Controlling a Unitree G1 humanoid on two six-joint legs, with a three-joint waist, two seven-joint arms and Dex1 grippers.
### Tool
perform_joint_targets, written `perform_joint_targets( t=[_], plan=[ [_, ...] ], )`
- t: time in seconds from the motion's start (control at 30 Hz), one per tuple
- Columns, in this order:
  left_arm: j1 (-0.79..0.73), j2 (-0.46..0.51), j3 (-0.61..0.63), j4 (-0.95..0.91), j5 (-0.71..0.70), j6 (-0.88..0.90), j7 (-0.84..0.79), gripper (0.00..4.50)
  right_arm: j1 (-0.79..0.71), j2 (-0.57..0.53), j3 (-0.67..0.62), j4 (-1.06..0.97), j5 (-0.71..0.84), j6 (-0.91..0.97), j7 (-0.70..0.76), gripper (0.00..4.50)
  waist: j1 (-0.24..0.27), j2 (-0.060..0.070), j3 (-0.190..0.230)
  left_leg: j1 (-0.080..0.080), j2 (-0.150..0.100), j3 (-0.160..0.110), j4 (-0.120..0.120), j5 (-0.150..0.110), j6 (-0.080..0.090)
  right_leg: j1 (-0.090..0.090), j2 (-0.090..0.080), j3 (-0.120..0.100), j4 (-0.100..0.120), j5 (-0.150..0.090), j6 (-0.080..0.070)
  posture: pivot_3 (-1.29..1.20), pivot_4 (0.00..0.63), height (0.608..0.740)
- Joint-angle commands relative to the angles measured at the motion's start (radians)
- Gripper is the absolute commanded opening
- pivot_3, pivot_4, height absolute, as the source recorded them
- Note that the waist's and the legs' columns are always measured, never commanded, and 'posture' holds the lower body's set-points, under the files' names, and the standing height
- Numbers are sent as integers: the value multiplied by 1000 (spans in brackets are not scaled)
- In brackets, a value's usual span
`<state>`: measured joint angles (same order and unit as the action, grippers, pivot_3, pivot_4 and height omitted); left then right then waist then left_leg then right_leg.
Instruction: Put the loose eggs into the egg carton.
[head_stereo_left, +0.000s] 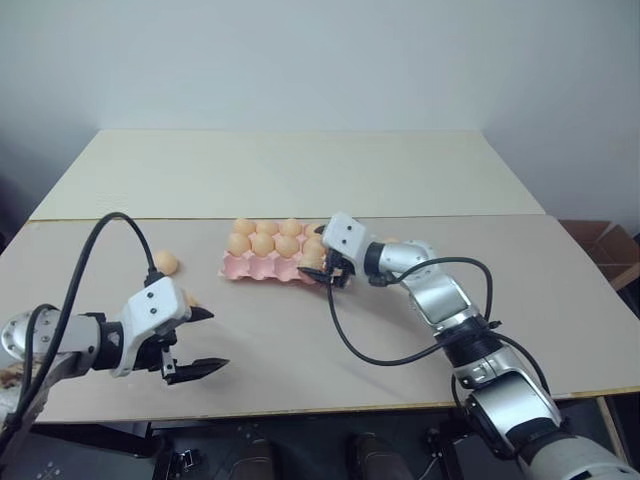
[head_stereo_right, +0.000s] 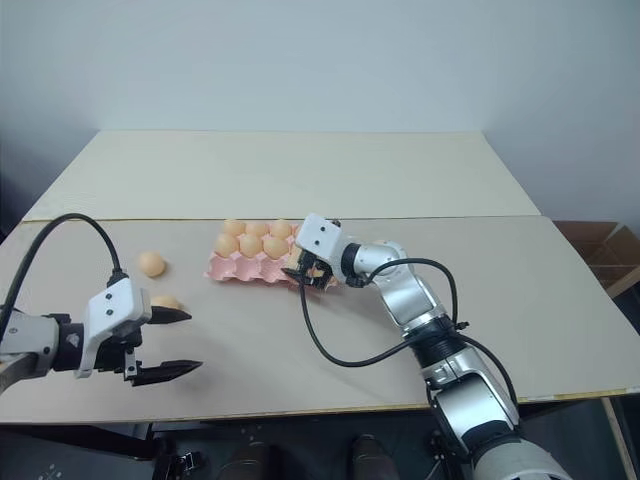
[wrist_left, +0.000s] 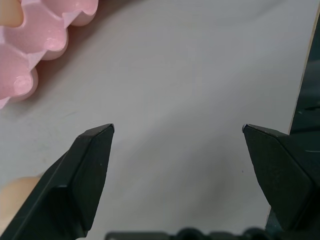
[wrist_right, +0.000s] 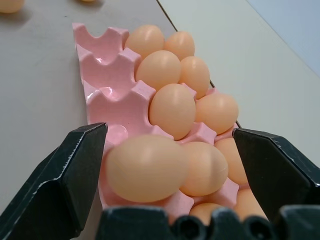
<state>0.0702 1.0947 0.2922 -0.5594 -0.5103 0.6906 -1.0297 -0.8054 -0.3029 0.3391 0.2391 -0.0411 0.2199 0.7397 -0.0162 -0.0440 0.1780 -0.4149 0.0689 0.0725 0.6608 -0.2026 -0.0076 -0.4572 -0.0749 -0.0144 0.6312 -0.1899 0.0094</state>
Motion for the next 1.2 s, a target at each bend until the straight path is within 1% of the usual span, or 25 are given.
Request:
perform_joint_targets(
  t=[0.03, 0.13, 0.27, 0.37, 0.47, 0.5, 0.6, 0.73, 0.93, 1.2],
  plan=[
    [-21, 10, 1, -5, 11, -19, 2, 4500, 7, -17, -24, -55, -9, -21, -2, 4445, 0, 0, 0, 0, 0, 0, 0, 0, 0, 0, 0, 0, 0, 0, 0, 0, 150, 740],
    [-27, 8, -3, -6, 12, -21, 4, 4500, 36, -35, -35, -105, -10, 8, -5, 4445, 2, 0, 0, 0, 0, 0, 0, 0, 0, 0, 0, 0, 0, 0, 0, 0, 150, 740],
    [-26, 5, -3, -12, 13, -26, 8, 4500, 136, -121, -74, -288, 5, 100, 17, 4445, 7, 0, 0, -1, 0, 0, 0, 0, 0, 0, -1, 0, -1, 0, 0, 0, 150, 740],
    [-22, 4, -1, -10, 15, -33, 8, 4500, 225, -226, -161, -472, 111, 220, 102, 4445, 8, 0, 0, -1, -1, 0, 0, 0, 0, 0, -1, 0, -1, 0, 0, 0, 150, 740],
    [-18, 9, 0, 1, 19, -47, -6, 4500, 316, -376, -302, -611, 236, 290, 208, 4445, 9, 0, 0, 0, -1, 0, 0, 0, 0, 1, -1, 0, -1, -1, -1, 0, 150, 740],
    [-18, 12, -4, 8, 24, -55, -13, 4500, 337, -422, -345, -635, 269, 313, 234, 4445, 11, 0, 0, 0, -1, 0, 0, 0, 0, 0, -1, 0, -1, -1, -1, 0, 150, 740],
    [-18, 19, -11, 28, 37, -77, -31, 4500, 374, -523, -421, -662, 331, 370, 270, 4445, 7, 0, 0, 2, 0, 1, 0, 0, 0, 1, -1, 0, -1, -4, -5, 0, 150, 740],
    [-23, 27, -12, 48, 48, -94, -48, 4500, 444, -636, -499, -673, 364, 399, 305, 4445, 6, 0, 0, 2, 0, 1, -1, 0, 0, 1, -1, 1, -1, -4, -6, 0, 150, 740],
    [-33, 29, -17, 48, 45, -94, -53, 4500, 515, -689, -544, -691, 386, 402, 293, 4445, 6, 0, 0, 1, -1, 1, -1, 0, 0, 0, -1, 1, -2, -4, -5, 0, 150, 740],
    [-68, 29, -36, 43, 42, -80, -46, 4500, 520, -676, -531, -689, 392, 398, 238, 4445, 7, 0, 0, 1, -1, 1, -1, 0, 0, 0, -1, 1, -2, -4, -5, 0, 150, 740]
  ],
)
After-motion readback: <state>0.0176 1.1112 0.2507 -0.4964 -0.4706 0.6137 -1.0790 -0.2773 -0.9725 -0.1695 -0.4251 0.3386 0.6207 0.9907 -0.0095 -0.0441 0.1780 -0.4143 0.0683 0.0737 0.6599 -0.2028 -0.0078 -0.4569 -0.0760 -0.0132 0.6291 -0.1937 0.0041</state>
